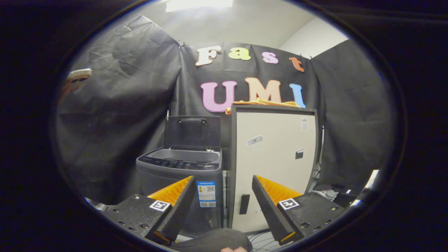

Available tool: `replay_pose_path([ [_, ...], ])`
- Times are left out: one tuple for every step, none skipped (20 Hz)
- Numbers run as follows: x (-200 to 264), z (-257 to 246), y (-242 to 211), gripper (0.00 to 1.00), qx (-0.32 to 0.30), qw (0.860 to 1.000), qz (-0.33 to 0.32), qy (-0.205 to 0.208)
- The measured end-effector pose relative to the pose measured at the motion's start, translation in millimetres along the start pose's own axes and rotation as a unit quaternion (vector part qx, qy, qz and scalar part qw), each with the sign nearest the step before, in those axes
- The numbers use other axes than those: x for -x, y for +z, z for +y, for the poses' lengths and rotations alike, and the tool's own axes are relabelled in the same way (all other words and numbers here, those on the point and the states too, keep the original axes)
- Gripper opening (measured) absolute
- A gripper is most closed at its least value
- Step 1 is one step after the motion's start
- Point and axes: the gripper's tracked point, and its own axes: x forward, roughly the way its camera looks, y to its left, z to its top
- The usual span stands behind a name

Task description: Put the clothes into the washing machine and then close the washing machine lid.

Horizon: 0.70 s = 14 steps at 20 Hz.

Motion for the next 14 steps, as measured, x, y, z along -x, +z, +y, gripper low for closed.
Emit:
replay_pose_path([
  [-1, -1, 0, 0.97, 0.001, 1.0, 0.0, -0.001],
  [-1, 0, -1, 0.97, 0.001, 1.0, 0.003, 0.001],
  [-1, 1, -1, 0.97, 0.001, 1.0, 0.004, 0.003],
  [-2, 0, -2, 0.97, 0.0, 1.0, 0.005, 0.002],
  [-3, -3, 0, 0.97, -0.001, 1.0, 0.003, -0.001],
  [-5, -5, 0, 0.97, -0.002, 1.0, 0.004, -0.002],
  [-7, -7, 3, 0.97, -0.002, 1.0, 0.006, -0.003],
  [-9, -11, 6, 0.97, -0.004, 1.0, 0.004, -0.006],
  [-12, -14, 11, 0.97, -0.007, 1.0, 0.002, -0.007],
  [-15, -16, 16, 0.97, -0.007, 1.0, 0.0, -0.008],
  [-18, -20, 23, 0.97, -0.003, 1.0, -0.003, -0.012],
  [-22, -25, 29, 0.97, 0.002, 1.0, -0.005, -0.016],
  [-27, -30, 35, 0.97, 0.006, 1.0, -0.006, -0.019],
  [-31, -32, 41, 0.97, 0.007, 1.0, -0.008, -0.02],
])
